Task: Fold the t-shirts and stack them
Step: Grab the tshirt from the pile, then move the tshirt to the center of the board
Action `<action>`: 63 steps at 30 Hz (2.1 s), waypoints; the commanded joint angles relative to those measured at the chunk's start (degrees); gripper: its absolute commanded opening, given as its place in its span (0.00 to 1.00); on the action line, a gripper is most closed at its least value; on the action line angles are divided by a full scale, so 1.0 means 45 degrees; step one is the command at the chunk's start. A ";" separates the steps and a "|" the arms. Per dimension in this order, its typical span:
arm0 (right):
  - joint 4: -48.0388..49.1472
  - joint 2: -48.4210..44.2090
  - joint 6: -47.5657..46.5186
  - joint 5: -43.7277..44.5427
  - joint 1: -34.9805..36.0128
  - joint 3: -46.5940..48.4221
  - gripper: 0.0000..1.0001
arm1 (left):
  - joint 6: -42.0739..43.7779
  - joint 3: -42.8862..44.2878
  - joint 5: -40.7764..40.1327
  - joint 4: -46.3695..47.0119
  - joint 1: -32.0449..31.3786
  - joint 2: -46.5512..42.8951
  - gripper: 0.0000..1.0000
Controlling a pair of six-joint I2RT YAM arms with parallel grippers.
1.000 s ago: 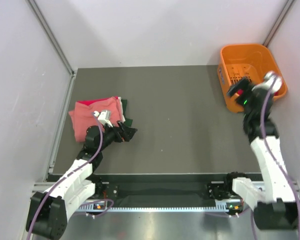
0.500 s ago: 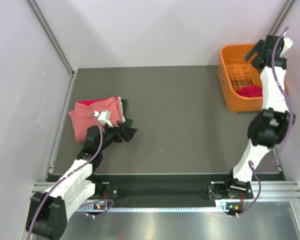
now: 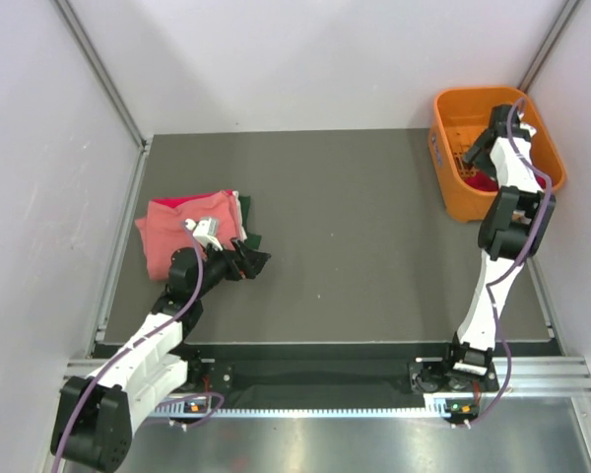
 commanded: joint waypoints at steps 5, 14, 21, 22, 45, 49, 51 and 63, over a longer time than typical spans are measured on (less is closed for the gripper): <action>0.0041 0.1684 -0.0174 0.0633 -0.0111 0.0159 1.00 | -0.0085 0.0317 -0.0046 0.0470 -0.0050 -0.0004 0.98; 0.0079 0.2273 -0.0467 0.0477 -0.0092 0.0123 0.90 | -0.0066 0.0337 -0.0085 0.0314 -0.0050 -0.0160 0.98; 0.0528 -0.0050 -0.1013 0.1003 0.0161 -0.1693 0.00 | -0.0085 0.0337 -0.0144 0.0274 -0.0050 -0.0219 0.97; 0.0626 -0.0672 -0.1111 0.1179 0.0181 -0.2121 0.00 | -0.0085 0.0337 -0.0125 0.0294 -0.0050 -0.0161 0.97; -0.0603 -0.6534 -0.2439 -0.0752 0.0981 -0.0800 0.00 | -0.0105 0.0357 -0.0085 0.0216 -0.0050 -0.0258 0.97; -0.0546 -0.7570 -0.2771 -0.1436 0.2305 0.0274 0.00 | -0.0085 0.0357 -0.0105 0.0235 -0.0050 -0.0219 0.97; -0.0156 -0.8251 -0.3161 -0.1398 0.2952 0.0510 0.00 | -0.0066 0.0357 -0.0124 0.0216 -0.0069 -0.0219 0.97; 0.1758 -1.0422 -0.2695 -0.6545 0.5532 -0.0637 0.00 | 0.0032 0.0396 -0.0320 0.0079 -0.0069 -0.0337 0.97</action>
